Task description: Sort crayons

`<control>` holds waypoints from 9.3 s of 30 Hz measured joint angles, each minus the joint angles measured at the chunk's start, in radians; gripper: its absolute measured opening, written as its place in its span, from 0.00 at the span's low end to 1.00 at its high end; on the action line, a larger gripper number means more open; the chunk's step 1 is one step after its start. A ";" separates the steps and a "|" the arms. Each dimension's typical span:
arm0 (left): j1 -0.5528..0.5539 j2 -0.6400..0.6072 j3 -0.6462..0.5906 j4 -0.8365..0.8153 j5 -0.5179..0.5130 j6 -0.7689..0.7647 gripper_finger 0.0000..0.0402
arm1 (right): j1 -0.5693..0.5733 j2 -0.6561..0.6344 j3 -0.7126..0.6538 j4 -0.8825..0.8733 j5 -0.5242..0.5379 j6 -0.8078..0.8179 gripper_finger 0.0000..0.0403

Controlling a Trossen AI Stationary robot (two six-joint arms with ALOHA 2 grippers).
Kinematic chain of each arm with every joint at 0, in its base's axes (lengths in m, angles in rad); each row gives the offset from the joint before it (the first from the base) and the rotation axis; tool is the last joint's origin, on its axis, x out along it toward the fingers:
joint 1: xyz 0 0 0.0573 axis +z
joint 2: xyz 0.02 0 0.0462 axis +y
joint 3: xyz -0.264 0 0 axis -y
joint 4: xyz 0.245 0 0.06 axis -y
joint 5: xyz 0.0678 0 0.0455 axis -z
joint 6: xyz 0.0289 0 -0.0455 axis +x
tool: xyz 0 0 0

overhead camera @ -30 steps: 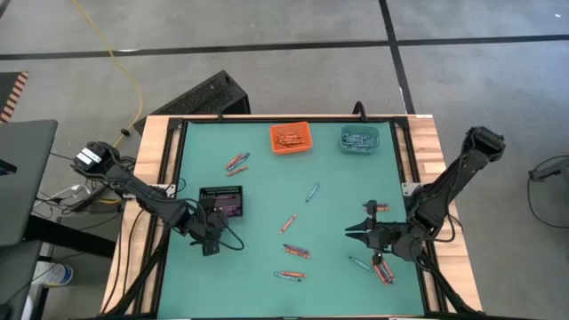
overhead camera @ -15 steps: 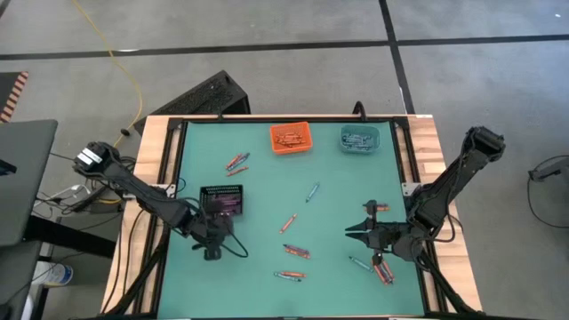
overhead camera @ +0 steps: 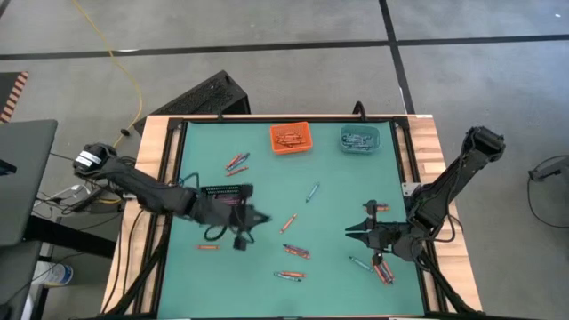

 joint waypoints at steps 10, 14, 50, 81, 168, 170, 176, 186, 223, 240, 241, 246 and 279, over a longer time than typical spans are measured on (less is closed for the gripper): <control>0.356 0.118 0.004 0.573 0.221 0.039 0.03 | 0.000 0.000 0.000 0.000 0.145 -0.027 0.16; 0.485 0.295 0.066 0.740 0.309 -0.050 0.03 | 0.000 0.000 0.000 0.000 0.221 -0.036 0.16; 0.772 1.407 1.530 0.288 0.608 -0.186 0.05 | 0.000 -0.001 0.000 -0.061 0.238 -0.035 0.16; 0.772 1.232 1.548 -0.049 0.710 -0.184 0.30 | 0.000 -0.001 0.000 -0.073 0.236 -0.025 0.16; -0.012 0.761 0.629 -0.370 0.249 -0.151 0.20 | 0.000 -0.001 0.000 -0.046 0.180 0.026 0.16; -0.012 0.769 0.626 -0.392 0.224 -0.146 0.20 | 0.000 -0.001 0.000 -0.046 0.180 0.026 0.16; -0.012 0.792 0.628 -0.358 0.201 -0.129 0.20 | 0.000 -0.001 0.000 -0.051 0.180 0.026 0.16; -0.011 0.814 0.630 -0.387 0.220 -0.124 0.20 | 0.000 -0.001 0.000 -0.049 0.180 0.026 0.16; 0.177 0.615 0.686 -0.421 0.143 0.195 0.02 | 0.000 -0.001 0.000 -0.053 0.180 0.045 0.16; 0.786 0.605 0.685 -0.413 0.332 0.308 0.02 | 0.000 -0.001 0.000 -0.053 0.180 0.040 0.16; 0.809 0.605 0.680 -0.409 0.364 0.319 0.02 | 0.000 -0.001 0.000 -0.054 0.180 0.040 0.16; 0.868 0.630 0.679 -0.413 0.399 0.329 0.02 | 0.000 -0.001 0.000 -0.060 0.180 0.040 0.16; 0.814 0.668 1.064 -0.974 0.152 0.304 0.31 | 0.000 -0.001 0.000 -0.059 0.180 0.026 0.16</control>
